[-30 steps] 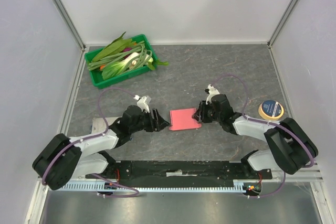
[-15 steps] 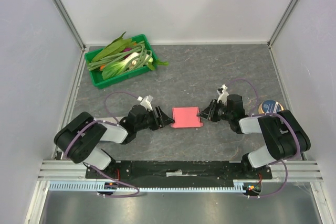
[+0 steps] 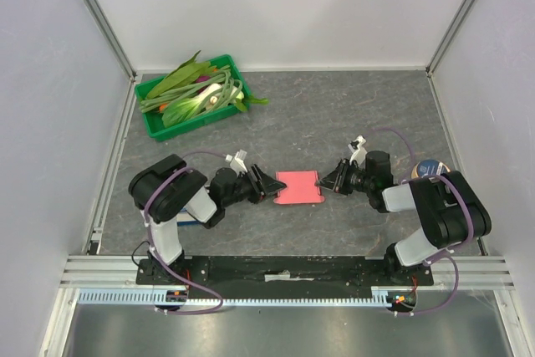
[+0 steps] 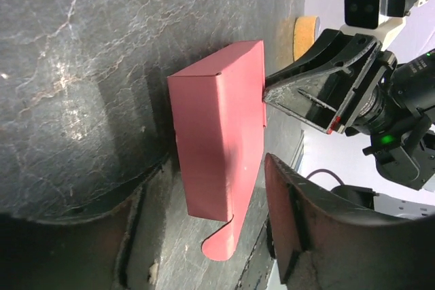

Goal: Fold the paper box

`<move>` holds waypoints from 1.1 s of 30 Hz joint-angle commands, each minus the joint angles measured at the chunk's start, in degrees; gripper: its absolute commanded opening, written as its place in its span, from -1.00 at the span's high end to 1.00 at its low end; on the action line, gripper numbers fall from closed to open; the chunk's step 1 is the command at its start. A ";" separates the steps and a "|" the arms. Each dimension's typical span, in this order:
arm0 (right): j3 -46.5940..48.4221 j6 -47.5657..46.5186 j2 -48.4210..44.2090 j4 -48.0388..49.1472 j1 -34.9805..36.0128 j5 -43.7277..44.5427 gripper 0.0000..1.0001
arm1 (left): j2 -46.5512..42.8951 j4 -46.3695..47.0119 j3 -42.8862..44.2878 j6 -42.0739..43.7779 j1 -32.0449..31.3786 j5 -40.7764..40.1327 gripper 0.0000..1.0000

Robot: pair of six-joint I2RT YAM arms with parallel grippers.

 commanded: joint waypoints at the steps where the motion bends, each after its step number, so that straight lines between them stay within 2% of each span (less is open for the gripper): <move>1: -2.04 -1.83 0.86 -5.03 -0.15 2.56 0.50 | 5.09 14.35 -0.15 -6.02 0.05 3.09 -0.16; 6: -1.69 -2.09 -0.64 -5.82 0.12 3.00 0.44 | 5.98 18.49 -1.91 -7.43 0.05 3.36 0.06; 10: 0.50 -6.90 -5.19 -14.57 1.96 5.89 0.30 | 4.22 18.41 -2.87 -7.61 0.05 2.92 0.18; 11: 1.81 -7.97 -6.60 -17.05 2.49 7.47 0.23 | 3.95 18.24 -3.14 -7.79 0.05 2.92 0.21; 12: 2.43 -9.02 -10.10 -22.12 3.01 9.14 0.03 | 3.60 18.23 -3.31 -8.22 0.05 3.00 0.22; 14: 4.37 -11.83 -13.89 -26.72 5.29 14.50 -0.15 | 2.55 18.32 -3.93 -8.58 0.14 2.74 0.28; 15: 4.98 -12.71 -17.48 -30.57 6.00 15.73 -0.34 | 2.20 18.15 -4.02 -8.66 0.14 2.66 0.29; 17: 7.88 -15.60 -20.49 -34.80 9.33 20.12 -0.49 | 1.23 17.97 -4.45 -9.10 0.14 2.83 0.31; 18: 9.11 -17.02 -23.20 -39.96 10.91 22.75 -0.59 | 0.88 18.06 -4.72 -9.45 0.14 2.66 0.32; 21: 13.42 -22.19 -27.51 -46.75 20.66 34.09 -0.71 | -1.31 17.10 -5.86 -10.42 0.23 2.13 0.33; 23: 14.83 -23.97 -29.28 -47.74 27.08 38.66 -0.74 | -3.24 15.61 -6.39 -10.77 0.23 2.13 0.33; 26: 17.20 -26.25 -31.57 -48.62 36.91 44.81 -0.92 | -5.53 14.28 -7.61 -11.91 0.67 1.95 0.33; 27: 18.16 -27.39 -31.75 -49.49 40.25 50.84 -0.94 | -7.11 13.06 -7.88 -12.79 0.84 2.13 0.33; 28: 20.00 -29.66 -31.40 -49.94 46.98 53.60 -0.94 | -7.82 12.53 -8.23 -13.23 1.11 2.47 0.33; 29: 21.06 -30.99 -30.88 -50.46 50.36 56.50 -0.95 | -8.52 11.91 -8.67 -13.93 1.89 3.00 0.33; 30: 22.12 -32.14 -28.96 -51.86 57.09 64.10 -0.96 | -9.83 11.04 -8.85 -15.24 2.51 4.75 0.34; 32: 25.98 -35.74 -26.32 -53.54 63.72 72.30 -0.96 | -11.42 10.42 -9.99 -16.66 4.35 6.43 0.35; 33: 27.21 -36.97 -23.43 -54.85 69.23 75.74 -0.96 | -12.30 7.89 -10.43 -17.79 5.06 8.00 0.35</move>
